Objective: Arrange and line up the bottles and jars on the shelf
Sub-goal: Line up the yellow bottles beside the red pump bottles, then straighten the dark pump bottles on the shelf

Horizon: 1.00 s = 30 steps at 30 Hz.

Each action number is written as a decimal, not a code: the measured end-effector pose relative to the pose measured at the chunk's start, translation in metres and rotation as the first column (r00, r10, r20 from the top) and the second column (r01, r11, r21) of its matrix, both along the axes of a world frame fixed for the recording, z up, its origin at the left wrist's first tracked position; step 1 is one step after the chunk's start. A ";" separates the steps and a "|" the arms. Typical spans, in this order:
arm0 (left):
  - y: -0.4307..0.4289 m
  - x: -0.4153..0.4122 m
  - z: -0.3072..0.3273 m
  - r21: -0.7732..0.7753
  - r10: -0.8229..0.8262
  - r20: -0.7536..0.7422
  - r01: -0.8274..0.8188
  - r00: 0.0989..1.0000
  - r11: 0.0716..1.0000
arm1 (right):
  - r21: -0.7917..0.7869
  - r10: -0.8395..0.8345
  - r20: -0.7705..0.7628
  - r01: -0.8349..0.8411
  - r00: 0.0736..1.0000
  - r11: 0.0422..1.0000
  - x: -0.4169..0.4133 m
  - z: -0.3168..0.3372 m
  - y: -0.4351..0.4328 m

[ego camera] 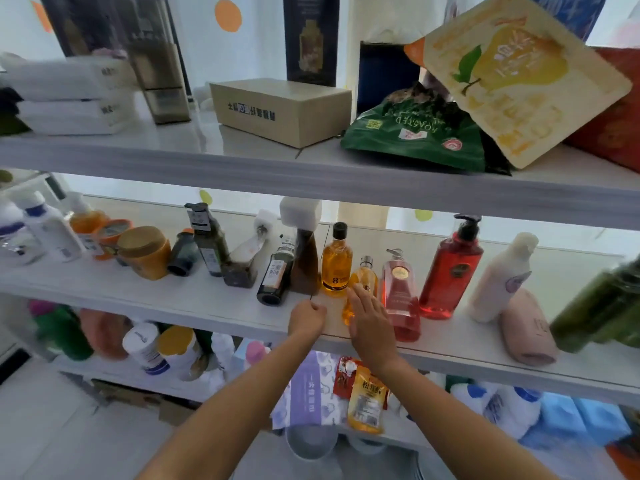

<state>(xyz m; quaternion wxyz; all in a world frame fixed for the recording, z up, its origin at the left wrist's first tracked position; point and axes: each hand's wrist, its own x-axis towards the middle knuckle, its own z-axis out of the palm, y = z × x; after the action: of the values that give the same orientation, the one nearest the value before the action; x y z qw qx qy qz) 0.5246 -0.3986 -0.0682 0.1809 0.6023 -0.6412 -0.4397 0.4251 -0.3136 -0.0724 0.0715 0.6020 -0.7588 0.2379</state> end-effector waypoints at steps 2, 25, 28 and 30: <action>-0.003 0.025 0.000 0.009 0.122 0.011 -0.122 0.992 0.992 | -0.065 0.130 0.004 -0.130 0.991 0.989 0.016 -0.001 -0.001; -0.154 0.154 0.013 -0.463 -0.019 0.268 0.146 0.963 0.874 | 0.382 -0.574 0.684 0.448 0.451 0.808 0.150 0.005 -0.166; -0.160 0.155 0.005 -0.364 -0.114 0.211 0.186 0.971 0.913 | 0.432 -0.646 0.594 0.487 0.480 0.759 0.155 0.009 -0.172; -0.158 0.155 0.003 -0.349 -0.122 0.143 0.165 0.982 0.922 | 0.495 -0.686 0.498 0.475 0.530 0.727 0.157 0.010 -0.175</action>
<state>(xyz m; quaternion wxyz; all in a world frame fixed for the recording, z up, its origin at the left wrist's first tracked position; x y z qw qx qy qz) 0.6797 -0.5570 -0.0656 0.2171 0.5352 -0.7629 -0.2906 0.5817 -0.4882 -0.0621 -0.2135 0.1909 -0.9175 0.2760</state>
